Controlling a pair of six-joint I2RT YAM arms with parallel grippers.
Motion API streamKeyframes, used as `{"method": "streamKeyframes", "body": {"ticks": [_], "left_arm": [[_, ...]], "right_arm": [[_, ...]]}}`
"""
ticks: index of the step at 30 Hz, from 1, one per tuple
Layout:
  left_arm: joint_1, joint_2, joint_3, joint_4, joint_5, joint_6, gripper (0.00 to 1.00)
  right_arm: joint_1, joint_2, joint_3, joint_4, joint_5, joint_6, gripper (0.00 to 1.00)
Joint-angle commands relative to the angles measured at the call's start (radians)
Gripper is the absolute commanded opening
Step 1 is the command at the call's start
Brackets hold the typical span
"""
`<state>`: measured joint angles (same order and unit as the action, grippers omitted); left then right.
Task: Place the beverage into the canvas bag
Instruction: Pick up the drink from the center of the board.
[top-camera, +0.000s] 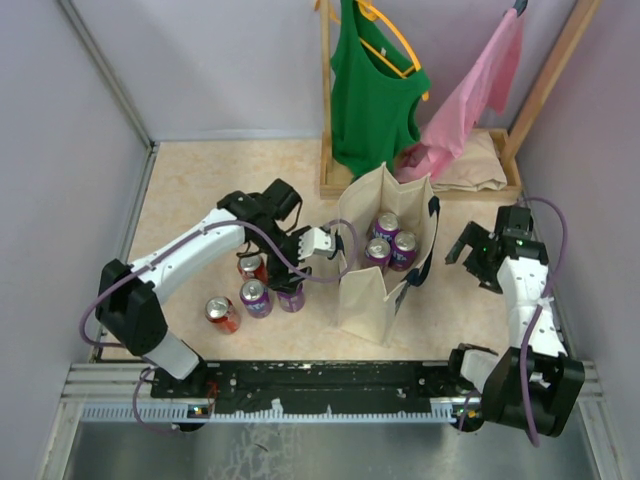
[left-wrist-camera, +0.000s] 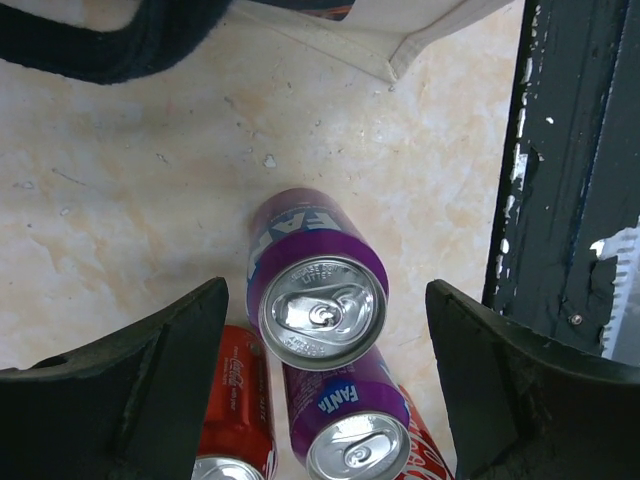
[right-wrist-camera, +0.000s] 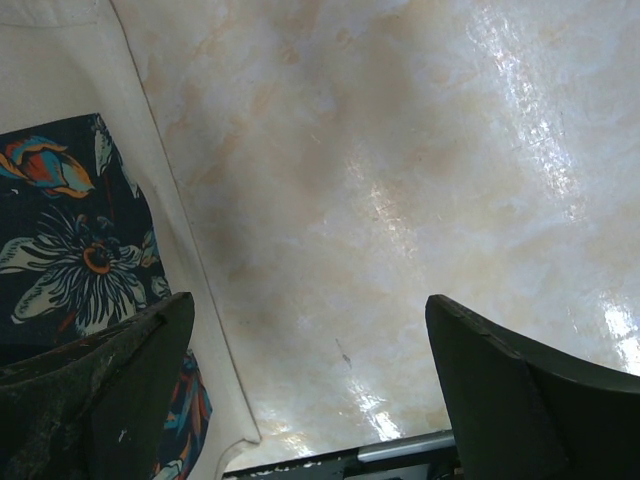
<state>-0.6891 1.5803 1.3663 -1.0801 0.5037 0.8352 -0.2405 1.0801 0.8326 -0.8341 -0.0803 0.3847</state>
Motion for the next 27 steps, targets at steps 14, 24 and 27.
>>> {"method": "streamKeyframes", "body": {"ticks": [14,24,27], "left_arm": [[-0.047,0.041,-0.152,0.173,-0.162,-0.095,0.75],[-0.032,-0.007,-0.043,0.179,-0.144,-0.156,0.0],[0.014,-0.042,0.032,0.268,-0.157,-0.205,0.0]], "right_arm": [[-0.012,-0.005,0.024,0.0,0.009,-0.059,0.99],[-0.012,0.0,0.02,0.004,0.004,-0.051,0.99],[-0.012,-0.003,0.019,0.003,0.003,-0.05,0.99]]}}
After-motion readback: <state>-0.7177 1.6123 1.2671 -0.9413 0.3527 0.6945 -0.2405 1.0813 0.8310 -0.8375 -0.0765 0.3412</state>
